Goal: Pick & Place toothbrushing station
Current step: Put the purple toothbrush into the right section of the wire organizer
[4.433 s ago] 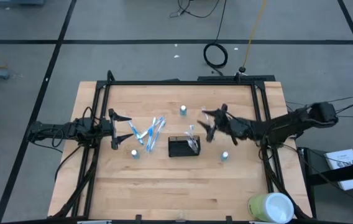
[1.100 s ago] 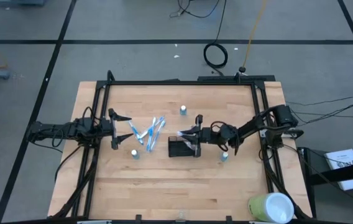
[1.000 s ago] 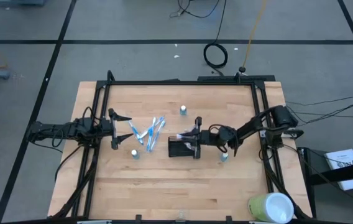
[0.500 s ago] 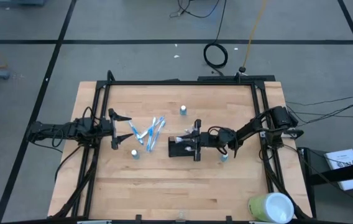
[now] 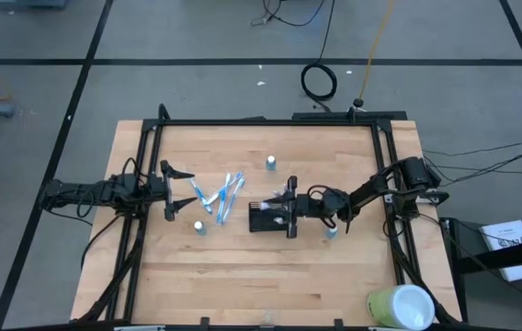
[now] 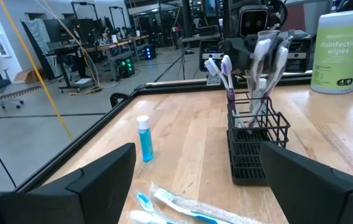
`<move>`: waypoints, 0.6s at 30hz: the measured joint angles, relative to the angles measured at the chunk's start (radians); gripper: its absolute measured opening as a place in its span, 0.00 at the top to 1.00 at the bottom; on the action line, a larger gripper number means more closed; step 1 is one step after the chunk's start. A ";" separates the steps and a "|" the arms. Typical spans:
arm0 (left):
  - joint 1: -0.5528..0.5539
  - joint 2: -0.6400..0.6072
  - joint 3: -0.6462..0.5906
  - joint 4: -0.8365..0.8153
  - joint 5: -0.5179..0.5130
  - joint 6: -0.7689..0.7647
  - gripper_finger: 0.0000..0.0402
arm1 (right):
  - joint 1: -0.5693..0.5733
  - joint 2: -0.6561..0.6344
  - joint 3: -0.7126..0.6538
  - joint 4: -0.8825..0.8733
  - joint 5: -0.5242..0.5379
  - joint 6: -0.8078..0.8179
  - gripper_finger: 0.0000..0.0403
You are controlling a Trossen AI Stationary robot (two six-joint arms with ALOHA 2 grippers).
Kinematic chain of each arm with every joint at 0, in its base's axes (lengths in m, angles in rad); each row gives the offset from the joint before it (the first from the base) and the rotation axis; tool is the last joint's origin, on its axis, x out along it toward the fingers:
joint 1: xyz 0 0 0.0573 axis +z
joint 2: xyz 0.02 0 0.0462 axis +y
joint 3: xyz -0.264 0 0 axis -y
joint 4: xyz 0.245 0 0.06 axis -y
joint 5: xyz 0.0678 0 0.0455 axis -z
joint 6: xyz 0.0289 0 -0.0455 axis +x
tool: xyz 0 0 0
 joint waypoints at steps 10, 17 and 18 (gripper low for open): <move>0.000 0.000 0.000 0.000 -0.001 0.000 0.12 | 0.000 -0.238 0.026 -0.544 0.000 0.045 0.53; 0.000 0.000 0.000 0.000 0.000 0.000 0.12 | 0.000 -0.421 0.145 -1.054 0.000 0.053 0.53; 0.000 0.000 0.000 0.000 0.000 0.000 0.13 | 0.000 -0.434 0.171 -1.113 0.000 0.053 0.54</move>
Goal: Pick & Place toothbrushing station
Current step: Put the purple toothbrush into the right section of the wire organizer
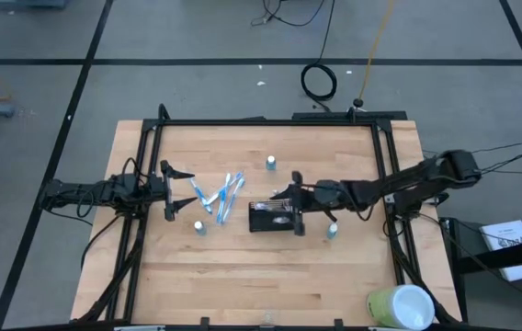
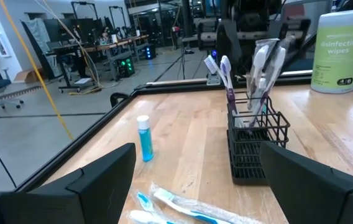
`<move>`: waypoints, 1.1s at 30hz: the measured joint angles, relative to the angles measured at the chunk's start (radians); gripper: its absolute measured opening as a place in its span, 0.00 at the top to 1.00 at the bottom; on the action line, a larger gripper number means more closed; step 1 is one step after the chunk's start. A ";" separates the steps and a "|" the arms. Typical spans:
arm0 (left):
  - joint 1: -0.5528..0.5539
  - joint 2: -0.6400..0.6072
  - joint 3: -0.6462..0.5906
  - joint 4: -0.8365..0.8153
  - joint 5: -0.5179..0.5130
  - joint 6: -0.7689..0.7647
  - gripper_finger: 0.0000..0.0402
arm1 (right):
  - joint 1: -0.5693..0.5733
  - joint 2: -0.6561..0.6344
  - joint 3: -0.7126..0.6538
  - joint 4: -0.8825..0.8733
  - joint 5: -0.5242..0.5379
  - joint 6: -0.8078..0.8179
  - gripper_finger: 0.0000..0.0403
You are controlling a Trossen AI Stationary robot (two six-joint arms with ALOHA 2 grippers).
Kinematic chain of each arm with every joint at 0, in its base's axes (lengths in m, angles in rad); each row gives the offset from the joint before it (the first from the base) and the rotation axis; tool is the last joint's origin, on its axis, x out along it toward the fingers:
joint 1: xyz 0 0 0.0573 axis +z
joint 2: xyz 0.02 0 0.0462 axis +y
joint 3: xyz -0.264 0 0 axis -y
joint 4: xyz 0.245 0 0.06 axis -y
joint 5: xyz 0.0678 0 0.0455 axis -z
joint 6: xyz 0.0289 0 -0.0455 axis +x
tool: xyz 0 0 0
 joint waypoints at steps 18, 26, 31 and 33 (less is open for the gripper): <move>0.000 0.000 0.000 0.000 0.000 0.000 0.12 | -0.005 0.112 0.327 -0.435 -0.002 -0.037 0.42; 0.000 0.000 0.000 0.000 0.000 0.000 0.12 | -0.022 0.137 0.327 -0.418 -0.003 -0.039 0.42; 0.000 0.000 0.000 0.000 0.000 0.000 0.13 | -0.022 0.179 0.327 -0.376 -0.057 -0.059 0.45; 0.000 0.000 0.000 0.000 0.000 0.000 0.12 | -0.021 0.198 0.327 -0.373 -0.061 -0.071 0.47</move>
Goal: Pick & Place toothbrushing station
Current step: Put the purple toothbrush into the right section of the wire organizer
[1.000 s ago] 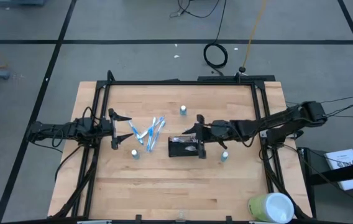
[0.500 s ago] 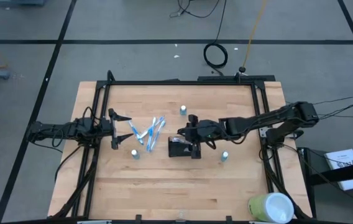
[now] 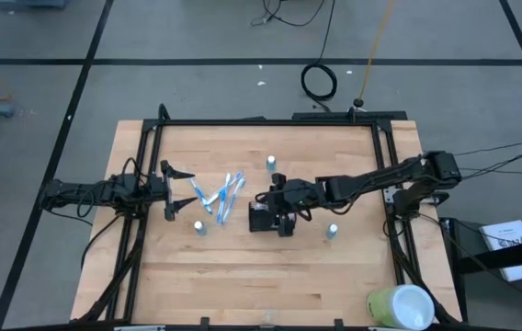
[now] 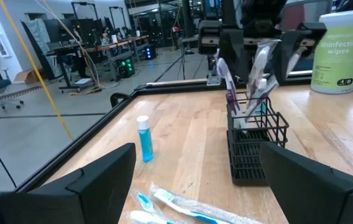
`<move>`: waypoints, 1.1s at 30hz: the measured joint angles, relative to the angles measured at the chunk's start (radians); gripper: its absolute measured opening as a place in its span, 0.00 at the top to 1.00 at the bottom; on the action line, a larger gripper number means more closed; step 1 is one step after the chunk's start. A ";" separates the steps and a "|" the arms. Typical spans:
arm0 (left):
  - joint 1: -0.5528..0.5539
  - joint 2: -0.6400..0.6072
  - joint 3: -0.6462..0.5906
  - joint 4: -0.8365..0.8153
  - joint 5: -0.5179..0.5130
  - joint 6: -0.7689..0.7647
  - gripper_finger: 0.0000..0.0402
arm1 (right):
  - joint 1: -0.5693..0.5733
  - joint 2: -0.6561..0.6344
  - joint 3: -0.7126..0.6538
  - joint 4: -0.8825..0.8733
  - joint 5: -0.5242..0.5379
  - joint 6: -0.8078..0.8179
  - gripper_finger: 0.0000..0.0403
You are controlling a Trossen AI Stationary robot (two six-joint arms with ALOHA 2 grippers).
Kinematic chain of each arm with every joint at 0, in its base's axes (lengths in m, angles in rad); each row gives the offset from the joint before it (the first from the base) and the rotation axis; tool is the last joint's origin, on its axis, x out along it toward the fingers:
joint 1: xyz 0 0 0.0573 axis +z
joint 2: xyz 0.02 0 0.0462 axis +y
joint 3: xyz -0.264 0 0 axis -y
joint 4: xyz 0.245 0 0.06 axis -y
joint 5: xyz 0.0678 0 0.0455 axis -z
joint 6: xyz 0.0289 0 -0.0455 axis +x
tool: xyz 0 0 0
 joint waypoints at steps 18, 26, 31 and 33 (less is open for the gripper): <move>0.000 0.000 0.000 0.000 0.000 0.000 0.13 | 0.001 -0.023 0.001 0.070 0.009 -0.048 0.82; 0.000 0.000 0.000 0.000 0.000 0.000 0.12 | 0.001 -0.079 0.002 0.070 0.008 -0.046 0.96; 0.000 0.000 0.000 0.000 0.000 0.000 0.13 | 0.010 -0.116 0.002 0.073 0.008 -0.015 0.97; 0.000 0.000 0.000 0.000 0.000 0.000 0.12 | 0.023 -0.125 -0.012 0.116 0.009 -0.013 0.97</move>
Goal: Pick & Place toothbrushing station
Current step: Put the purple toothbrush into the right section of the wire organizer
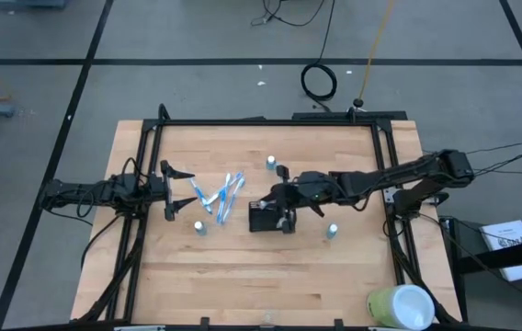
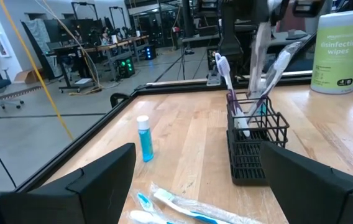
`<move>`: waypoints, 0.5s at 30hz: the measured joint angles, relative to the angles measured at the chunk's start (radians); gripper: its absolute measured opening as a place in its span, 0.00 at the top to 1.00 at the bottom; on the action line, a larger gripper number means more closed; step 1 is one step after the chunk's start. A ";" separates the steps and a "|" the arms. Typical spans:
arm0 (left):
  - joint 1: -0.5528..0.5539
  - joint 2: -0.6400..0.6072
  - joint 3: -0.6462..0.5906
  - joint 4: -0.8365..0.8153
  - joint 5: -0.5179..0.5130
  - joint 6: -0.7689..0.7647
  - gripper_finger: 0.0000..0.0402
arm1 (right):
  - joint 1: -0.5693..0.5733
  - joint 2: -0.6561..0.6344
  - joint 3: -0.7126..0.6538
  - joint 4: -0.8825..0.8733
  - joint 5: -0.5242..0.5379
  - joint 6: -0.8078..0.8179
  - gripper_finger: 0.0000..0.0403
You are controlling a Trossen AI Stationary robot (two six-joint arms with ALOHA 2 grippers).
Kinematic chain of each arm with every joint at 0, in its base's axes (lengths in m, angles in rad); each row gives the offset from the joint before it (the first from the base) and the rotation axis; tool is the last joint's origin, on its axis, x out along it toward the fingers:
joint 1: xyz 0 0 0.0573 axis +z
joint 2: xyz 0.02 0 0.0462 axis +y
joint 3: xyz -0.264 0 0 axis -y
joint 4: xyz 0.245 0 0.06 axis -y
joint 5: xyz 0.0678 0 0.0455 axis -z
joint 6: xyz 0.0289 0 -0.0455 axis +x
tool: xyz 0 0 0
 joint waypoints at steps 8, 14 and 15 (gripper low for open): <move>0.000 0.000 0.000 0.000 0.000 0.000 0.12 | 0.047 -0.026 -0.199 0.359 0.053 -0.064 0.97; 0.000 0.000 0.000 0.000 0.000 0.000 0.12 | 0.051 -0.023 -0.401 0.768 0.079 -0.123 0.97; 0.000 0.000 0.000 0.000 0.000 0.000 0.13 | 0.051 -0.025 -0.427 0.825 0.080 -0.122 0.97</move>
